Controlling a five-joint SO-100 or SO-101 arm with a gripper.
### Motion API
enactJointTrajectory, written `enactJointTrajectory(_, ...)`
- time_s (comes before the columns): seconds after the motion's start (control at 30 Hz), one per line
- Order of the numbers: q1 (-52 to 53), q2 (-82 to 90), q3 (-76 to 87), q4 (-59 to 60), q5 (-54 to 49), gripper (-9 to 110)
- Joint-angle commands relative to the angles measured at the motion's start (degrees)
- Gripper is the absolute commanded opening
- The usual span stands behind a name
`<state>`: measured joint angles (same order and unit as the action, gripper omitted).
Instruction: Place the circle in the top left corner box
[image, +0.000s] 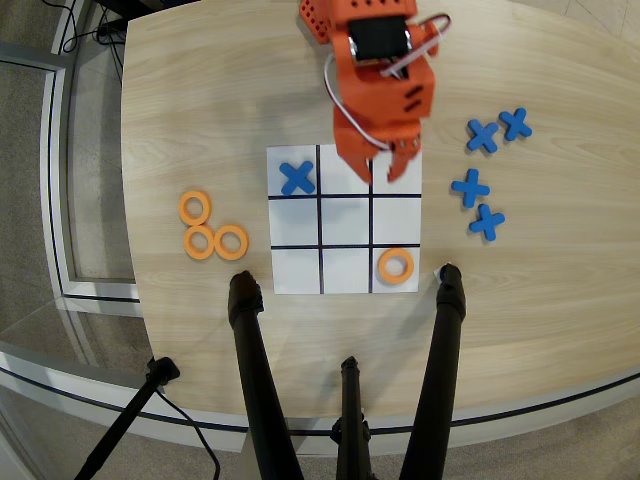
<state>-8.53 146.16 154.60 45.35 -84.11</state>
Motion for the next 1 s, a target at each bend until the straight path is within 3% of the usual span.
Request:
enactJointTrajectory(0.0, 0.3, 14.2, 9.2, 4.5, -1.7, 8)
enactJointTrajectory(0.3, 2.1, 36.5, 24.8, 13.9, -2.5, 8)
enactJointTrajectory(0.4, 3.5, 41.3, 28.2, 16.5, -3.7, 0)
enactJointTrajectory(0.5, 5.0, 45.6, 28.8, 22.8, -4.0, 0)
enactJointTrajectory(0.77, 9.1, 46.1, 28.9, 28.9, -6.6, 0)
enactJointTrajectory(0.87, 18.2, 46.1, 28.9, 27.9, -6.6, 0)
enactJointTrajectory(0.97, 41.4, 46.9, 28.9, 28.0, -6.6, 0)
